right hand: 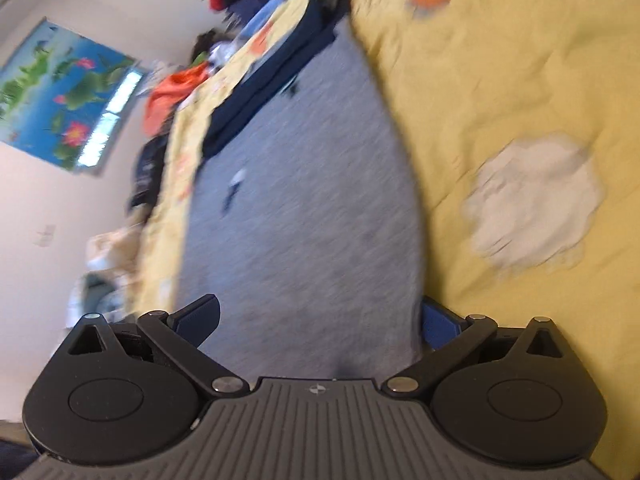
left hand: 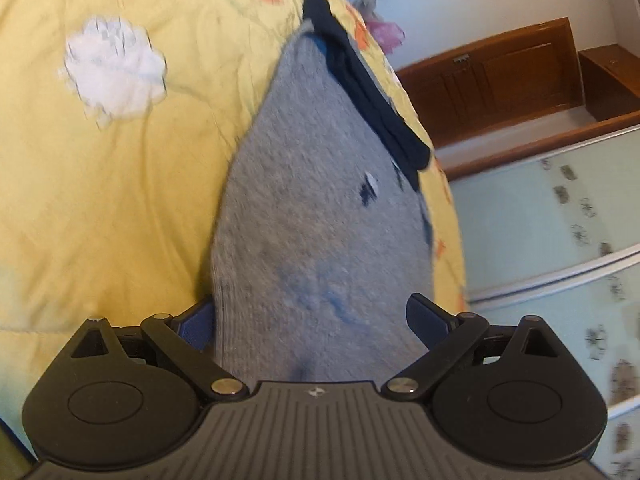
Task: Fold small clothes
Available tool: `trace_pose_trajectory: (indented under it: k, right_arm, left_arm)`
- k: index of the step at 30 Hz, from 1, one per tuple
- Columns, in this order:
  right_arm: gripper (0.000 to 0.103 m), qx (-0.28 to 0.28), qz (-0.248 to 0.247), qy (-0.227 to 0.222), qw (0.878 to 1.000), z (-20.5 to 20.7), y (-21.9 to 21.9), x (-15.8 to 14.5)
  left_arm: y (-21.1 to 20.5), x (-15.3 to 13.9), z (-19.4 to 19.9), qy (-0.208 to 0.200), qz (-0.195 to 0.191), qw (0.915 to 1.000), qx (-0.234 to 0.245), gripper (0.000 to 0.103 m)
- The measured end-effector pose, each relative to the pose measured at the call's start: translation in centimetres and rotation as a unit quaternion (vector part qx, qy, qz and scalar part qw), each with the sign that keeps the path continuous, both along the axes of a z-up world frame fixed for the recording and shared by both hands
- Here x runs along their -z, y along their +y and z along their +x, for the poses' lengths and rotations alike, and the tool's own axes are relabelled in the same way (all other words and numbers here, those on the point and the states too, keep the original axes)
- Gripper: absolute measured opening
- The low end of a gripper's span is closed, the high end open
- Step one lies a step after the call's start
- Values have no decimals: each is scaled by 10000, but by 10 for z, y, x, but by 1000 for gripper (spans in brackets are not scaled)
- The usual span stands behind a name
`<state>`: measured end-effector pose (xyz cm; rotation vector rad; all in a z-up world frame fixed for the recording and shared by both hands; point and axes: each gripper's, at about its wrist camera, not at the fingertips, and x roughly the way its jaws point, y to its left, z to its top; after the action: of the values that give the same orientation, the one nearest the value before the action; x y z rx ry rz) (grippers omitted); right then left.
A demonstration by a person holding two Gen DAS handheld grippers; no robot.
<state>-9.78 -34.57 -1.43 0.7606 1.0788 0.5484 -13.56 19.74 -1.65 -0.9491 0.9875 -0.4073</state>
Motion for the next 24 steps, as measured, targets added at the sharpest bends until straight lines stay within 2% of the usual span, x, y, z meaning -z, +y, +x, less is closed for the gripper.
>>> trace_pose_trajectory:
  k: [3,5,6,7,8,9,13,14,15,16,17,21,24]
  right_arm:
    - [102,-363,443,193,9982,-2,5,8]
    - [101,-345,567,249,9975,-3,3,9]
    - [98,-284,646,295,9971,-2,-1,9]
    - [95,-200,713,340,9967,-2,-4,10]
    - [88,-127,744,381,9964,0,-7,11]
    - [78,-62,739,419,9964,0,-9,12]
    - [56,33,568,477,9972,2,-11,17]
    - [47,64,530,496,9973,3,-12,19]
    - [34,93,478,511,9975,3,-13,22]
    - [25,118,378,533,9978,1,-14,24]
    - [7,116,218,557,9981,1,-14,27]
    - [9,184,191,341,9991,-5,-13,25]
    - [9,257,575,56,9980,-1,-16,13]
  left_arm:
    - [-3,-1,-1,-16,120,9997,212,95]
    - [-4,-1,0,6,233,9995,227,82]
    - [-5,0,2,68,318,9991,255,59]
    - [-6,2,3,139,429,9986,289,43]
    - [-6,4,4,164,508,9981,319,39]
    - [-5,4,4,158,546,9978,348,39]
    - [-7,3,3,152,626,9969,448,39]
    - [-8,2,3,134,652,9967,457,39]
    - [-9,2,3,137,779,9959,443,25]
    - [-12,1,3,186,1083,9930,428,4]
    - [-14,1,3,165,1226,9914,421,4]
    - [-25,-13,2,-7,1616,9854,527,4]
    - [-23,-32,7,-291,1414,9879,566,4]
